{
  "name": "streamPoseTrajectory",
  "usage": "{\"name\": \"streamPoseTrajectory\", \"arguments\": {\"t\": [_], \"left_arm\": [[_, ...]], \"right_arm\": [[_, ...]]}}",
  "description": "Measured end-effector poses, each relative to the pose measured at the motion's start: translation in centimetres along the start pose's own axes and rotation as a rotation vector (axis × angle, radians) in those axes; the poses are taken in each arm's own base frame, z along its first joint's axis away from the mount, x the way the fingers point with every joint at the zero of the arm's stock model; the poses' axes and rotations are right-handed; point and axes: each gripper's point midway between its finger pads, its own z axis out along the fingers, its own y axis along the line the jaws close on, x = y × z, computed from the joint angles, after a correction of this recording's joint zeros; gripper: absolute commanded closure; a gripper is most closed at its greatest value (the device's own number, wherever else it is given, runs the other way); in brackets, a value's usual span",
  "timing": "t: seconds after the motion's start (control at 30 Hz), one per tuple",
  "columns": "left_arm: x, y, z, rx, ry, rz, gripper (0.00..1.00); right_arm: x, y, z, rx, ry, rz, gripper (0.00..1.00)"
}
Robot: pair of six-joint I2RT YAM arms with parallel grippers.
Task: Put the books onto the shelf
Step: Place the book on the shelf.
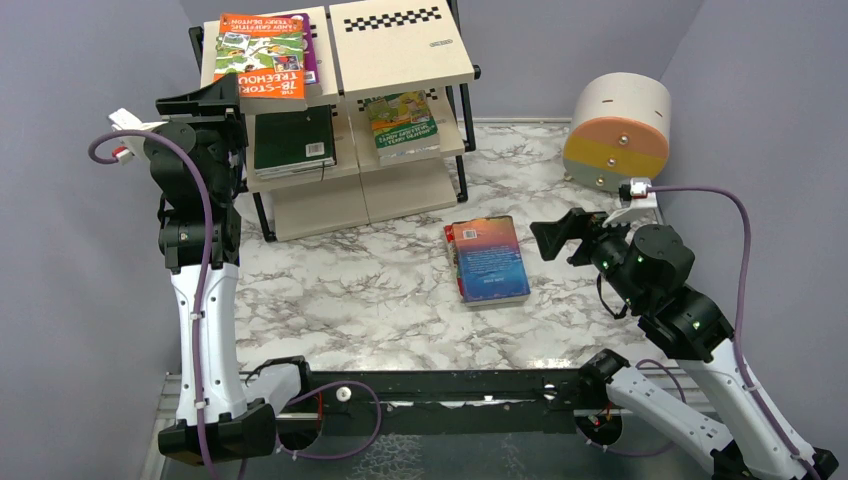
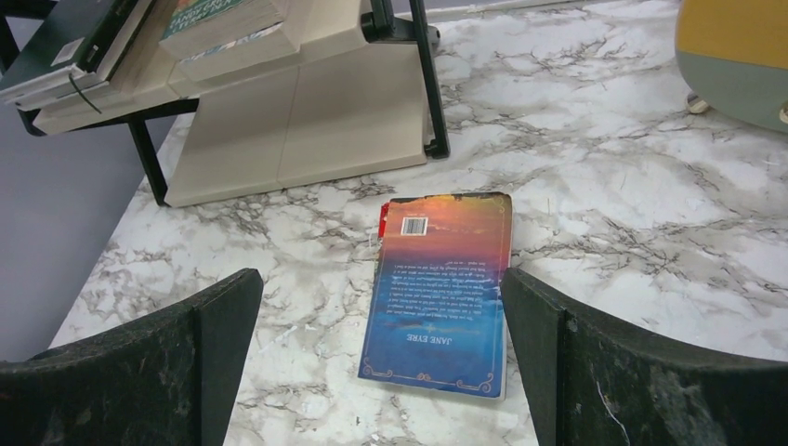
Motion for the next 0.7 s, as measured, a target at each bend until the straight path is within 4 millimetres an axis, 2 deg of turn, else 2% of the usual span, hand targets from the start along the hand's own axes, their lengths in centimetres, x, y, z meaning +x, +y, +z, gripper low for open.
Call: {"name": "streamPoseTrajectory", "arguments": {"t": [0.37, 0.43, 0.57, 0.7], "left_arm": [[0.0, -0.9, -0.6, 0.028, 0.004, -0.009, 0.24], [0.0, -0.8, -0.7, 0.025, 0.009, -0.006, 0.22], [0.3, -0.7, -1.1, 0.023, 0.025, 0.001, 0.2], [0.7, -0.3, -1.8, 0.02, 0.048, 0.01, 0.18]], "right_arm": [[-0.1, 0.2, -0.2, -0.016, -0.006, 0.009, 0.02], [0.1, 0.5, -0.1, -0.029, 0.002, 0.008, 0.04], [0.6, 2.1, 1.1, -0.099, 0.036, -0.004, 0.05], [1.2, 4.7, 3.1, -0.209, 0.103, -0.034, 0.05]]}}
